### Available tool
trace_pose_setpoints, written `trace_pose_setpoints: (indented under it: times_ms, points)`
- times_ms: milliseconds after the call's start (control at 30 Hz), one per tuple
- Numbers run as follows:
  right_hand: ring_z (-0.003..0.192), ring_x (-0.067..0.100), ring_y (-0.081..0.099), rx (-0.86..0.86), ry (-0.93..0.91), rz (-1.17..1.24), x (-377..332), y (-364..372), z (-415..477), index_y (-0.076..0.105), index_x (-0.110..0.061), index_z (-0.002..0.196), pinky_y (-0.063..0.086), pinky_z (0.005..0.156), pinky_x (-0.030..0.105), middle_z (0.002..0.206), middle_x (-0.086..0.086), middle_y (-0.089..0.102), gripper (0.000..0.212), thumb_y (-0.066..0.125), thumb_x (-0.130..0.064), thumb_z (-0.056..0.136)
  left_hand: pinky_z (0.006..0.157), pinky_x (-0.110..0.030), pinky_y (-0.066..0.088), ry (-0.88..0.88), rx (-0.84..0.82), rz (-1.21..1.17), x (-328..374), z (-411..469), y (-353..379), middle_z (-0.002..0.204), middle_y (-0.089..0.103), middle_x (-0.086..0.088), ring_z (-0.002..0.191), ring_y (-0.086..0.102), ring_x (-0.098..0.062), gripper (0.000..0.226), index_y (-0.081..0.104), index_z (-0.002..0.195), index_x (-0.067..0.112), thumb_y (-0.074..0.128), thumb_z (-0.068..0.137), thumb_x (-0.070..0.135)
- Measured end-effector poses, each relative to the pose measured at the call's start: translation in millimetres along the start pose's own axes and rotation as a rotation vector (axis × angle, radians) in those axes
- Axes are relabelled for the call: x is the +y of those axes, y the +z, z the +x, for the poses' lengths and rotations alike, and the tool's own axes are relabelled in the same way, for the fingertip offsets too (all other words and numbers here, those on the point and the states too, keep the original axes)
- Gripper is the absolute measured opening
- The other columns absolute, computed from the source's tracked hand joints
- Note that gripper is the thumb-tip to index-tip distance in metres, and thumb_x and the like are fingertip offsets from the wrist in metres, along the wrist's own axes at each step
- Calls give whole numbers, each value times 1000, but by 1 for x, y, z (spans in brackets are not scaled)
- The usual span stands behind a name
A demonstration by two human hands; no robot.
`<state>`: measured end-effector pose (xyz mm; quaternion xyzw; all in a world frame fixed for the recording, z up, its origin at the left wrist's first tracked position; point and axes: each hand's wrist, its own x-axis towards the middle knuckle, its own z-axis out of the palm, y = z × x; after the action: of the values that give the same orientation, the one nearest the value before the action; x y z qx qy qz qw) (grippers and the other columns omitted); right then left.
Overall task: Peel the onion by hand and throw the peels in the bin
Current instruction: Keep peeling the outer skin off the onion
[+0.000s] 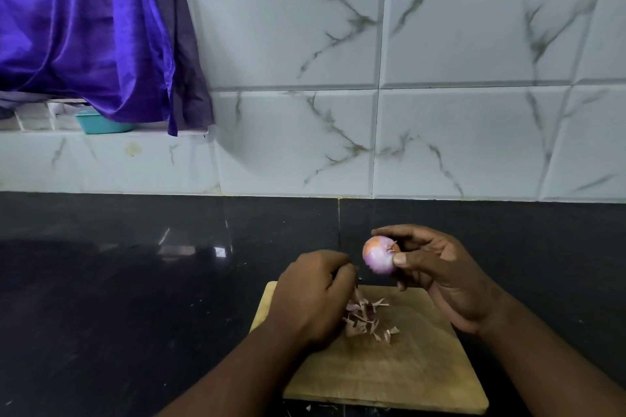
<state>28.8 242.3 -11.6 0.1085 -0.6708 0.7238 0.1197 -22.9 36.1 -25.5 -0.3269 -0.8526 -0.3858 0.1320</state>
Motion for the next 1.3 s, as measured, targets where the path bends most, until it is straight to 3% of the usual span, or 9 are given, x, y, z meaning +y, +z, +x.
trace_pose_setpoints:
  times_ms: [100, 233, 400, 500, 600, 800, 967, 1133, 1300]
  points:
    - [91, 25, 73, -1, 0, -75, -1, 2, -1, 80, -21, 111, 56, 65, 34, 113, 13, 78, 48, 80, -30, 64, 61, -43, 46, 53, 156, -159, -3, 1, 0, 72, 61, 3, 71, 59, -14, 35, 62, 78, 25, 46, 97, 48]
    - [106, 33, 74, -44, -12, -170, 0, 2, -2, 80, -21, 113, 60, 76, 38, 116, 11, 78, 47, 80, -31, 67, 66, -34, 57, 45, 136, -189, -2, 2, -1, 87, 71, 13, 81, 67, -7, 29, 76, 97, 31, 58, 90, 52]
    - [106, 37, 73, -49, -22, -188, 1, 2, -2, 81, -21, 112, 61, 84, 46, 114, 11, 78, 49, 84, -31, 64, 63, -38, 58, -7, 132, -321, 1, 1, 1, 80, 74, 7, 75, 69, -14, 28, 79, 90, 28, 65, 82, 51]
    - [109, 37, 73, -67, -17, -163, 3, 1, -1, 81, -18, 113, 62, 93, 48, 116, 14, 78, 44, 82, -18, 69, 61, -37, 56, -10, 137, -373, -1, 2, 2, 75, 75, 5, 71, 70, -15, 11, 79, 81, 26, 68, 82, 28]
    - [111, 33, 74, -74, -17, -164, 2, 0, -1, 81, -18, 113, 62, 94, 45, 117, 13, 78, 41, 79, -8, 73, 61, -30, 56, -23, 144, -399, -2, 3, 1, 75, 76, 5, 71, 72, -14, 19, 80, 79, 26, 70, 86, 12]
    - [107, 35, 75, -58, -22, -182, 1, 2, -2, 82, -20, 112, 63, 90, 44, 113, 13, 79, 41, 84, -18, 71, 63, -29, 58, -67, 99, -419, -3, 2, 3, 80, 78, 4, 76, 73, -16, 7, 82, 89, 25, 79, 92, 20]
    - [104, 30, 76, -71, -24, -171, -2, 4, -3, 82, -22, 109, 64, 87, 39, 112, 12, 80, 59, 96, -40, 55, 64, -32, 59, -77, 91, -423, -3, 2, 2, 80, 79, 3, 76, 74, -16, 5, 83, 90, 23, 79, 92, 20]
    - [107, 34, 75, -55, -34, -177, 1, 2, -2, 82, -20, 111, 63, 88, 41, 113, 13, 79, 39, 80, -10, 73, 67, -46, 63, -58, 129, -436, -4, 3, 1, 79, 80, 2, 74, 76, -17, 19, 84, 86, 19, 71, 90, 7]
    - [106, 32, 76, -51, -38, -197, -3, 2, -3, 82, -20, 110, 64, 91, 45, 112, 11, 80, 41, 85, -17, 70, 67, -36, 62, -46, 87, -432, -3, 2, 3, 82, 79, 4, 79, 75, -16, 7, 83, 92, 22, 77, 94, 22]
